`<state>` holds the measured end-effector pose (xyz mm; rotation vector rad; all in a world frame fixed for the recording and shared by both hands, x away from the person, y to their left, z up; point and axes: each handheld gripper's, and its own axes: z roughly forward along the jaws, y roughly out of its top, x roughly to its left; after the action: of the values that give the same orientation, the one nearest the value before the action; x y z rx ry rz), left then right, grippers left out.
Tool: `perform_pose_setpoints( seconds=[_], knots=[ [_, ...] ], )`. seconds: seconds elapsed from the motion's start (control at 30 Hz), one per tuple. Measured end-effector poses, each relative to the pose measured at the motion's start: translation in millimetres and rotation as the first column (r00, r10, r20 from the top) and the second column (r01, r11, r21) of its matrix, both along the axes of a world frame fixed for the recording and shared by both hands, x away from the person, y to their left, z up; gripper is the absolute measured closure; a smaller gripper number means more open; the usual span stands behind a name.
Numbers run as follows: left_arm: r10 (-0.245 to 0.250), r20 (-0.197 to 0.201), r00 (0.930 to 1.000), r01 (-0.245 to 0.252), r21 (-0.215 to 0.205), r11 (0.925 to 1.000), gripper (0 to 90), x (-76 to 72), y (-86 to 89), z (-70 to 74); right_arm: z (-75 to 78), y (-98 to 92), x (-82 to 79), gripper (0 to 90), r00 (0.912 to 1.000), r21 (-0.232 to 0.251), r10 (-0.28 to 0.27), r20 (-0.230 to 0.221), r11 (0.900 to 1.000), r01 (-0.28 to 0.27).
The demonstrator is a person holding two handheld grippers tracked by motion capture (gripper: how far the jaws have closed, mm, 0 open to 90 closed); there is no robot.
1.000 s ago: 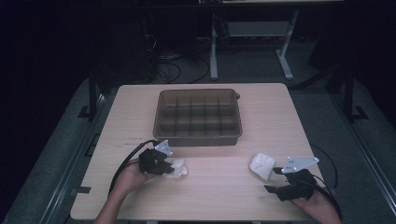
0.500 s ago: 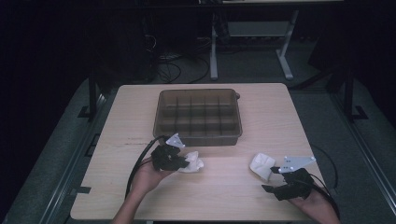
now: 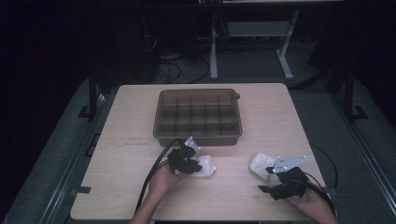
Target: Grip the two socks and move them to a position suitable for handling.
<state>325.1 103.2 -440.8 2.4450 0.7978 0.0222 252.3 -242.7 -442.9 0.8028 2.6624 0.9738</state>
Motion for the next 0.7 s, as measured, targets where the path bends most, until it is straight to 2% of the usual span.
perform_pose_setpoints(
  seconds=[0.03,0.07,0.1,0.2,0.23,0.4,0.53,0.57,0.6,0.67,0.7],
  knots=[
    [0.002,-0.009,1.0,-0.002,-0.008,1.0,66.3,-0.4,-0.6,-0.5,0.2,-0.1,-0.2,28.7,1.0,-0.002,0.0,0.001,1.0,0.0],
    [0.001,-0.035,0.9994,-0.001,-0.02,0.9998,60.7,-2.1,-1.5,-0.4,-0.1,-0.4,-0.5,28.7,1.0,-0.001,-0.001,-0.002,1.0,0.001],
    [0.001,-0.035,0.9994,-0.001,-0.02,0.9998,60.6,-2.1,-1.5,-0.4,-0.1,-0.4,-0.5,28.7,1.0,-0.001,-0.001,-0.002,1.0,0.001],
    [-0.018,-0.065,0.9977,0.013,-0.07,0.9974,60.9,-6.5,2.3,3.5,-0.4,0.1,-0.4,28.8,1.0,-0.011,-0.002,-0.001,1.0,0.002],
    [-0.018,-0.065,0.9977,0.013,-0.07,0.9974,61.2,-6.5,2.3,3.5,-0.4,0.1,-0.4,28.8,1.0,-0.011,-0.002,-0.001,1.0,0.002],
    [-0.025,-0.003,0.9997,0.024,-0.051,0.9984,63.6,-5.1,6.6,11.9,-0.1,1.6,-2.9,28.9,1.0,-0.015,0.0,0.0,1.0,0.0],
    [-0.043,0.047,0.998,0.043,-0.006,0.9991,66.9,6.1,6.6,15.2,0.2,3.4,-2.7,28.9,1.0,-0.017,0.009,0.0,1.0,-0.009],
    [-0.043,0.047,0.998,0.043,-0.006,0.9991,67.3,6.1,6.6,15.2,0.2,3.4,-2.7,28.9,1.0,-0.017,0.009,0.0,1.0,-0.009],
    [-0.061,0.06,0.9963,0.059,0.026,0.9979,67.9,9.9,3.7,15.1,-0.4,3.6,-1.8,29.0,0.9999,-0.019,0.014,0.0,1.0,-0.014],
    [-0.062,0.065,0.996,0.06,0.037,0.9975,68.2,11.7,2.3,14.8,-1.1,4.0,-1.2,29.0,0.9999,-0.022,0.015,-0.005,1.0,-0.015],
    [-0.068,0.052,0.9963,0.066,0.036,0.9971,67.2,13.9,1.1,14.2,-1.3,4.3,-1.3,29.0,0.9998,-0.022,0.016,-0.007,1.0,-0.016]
  ],
)
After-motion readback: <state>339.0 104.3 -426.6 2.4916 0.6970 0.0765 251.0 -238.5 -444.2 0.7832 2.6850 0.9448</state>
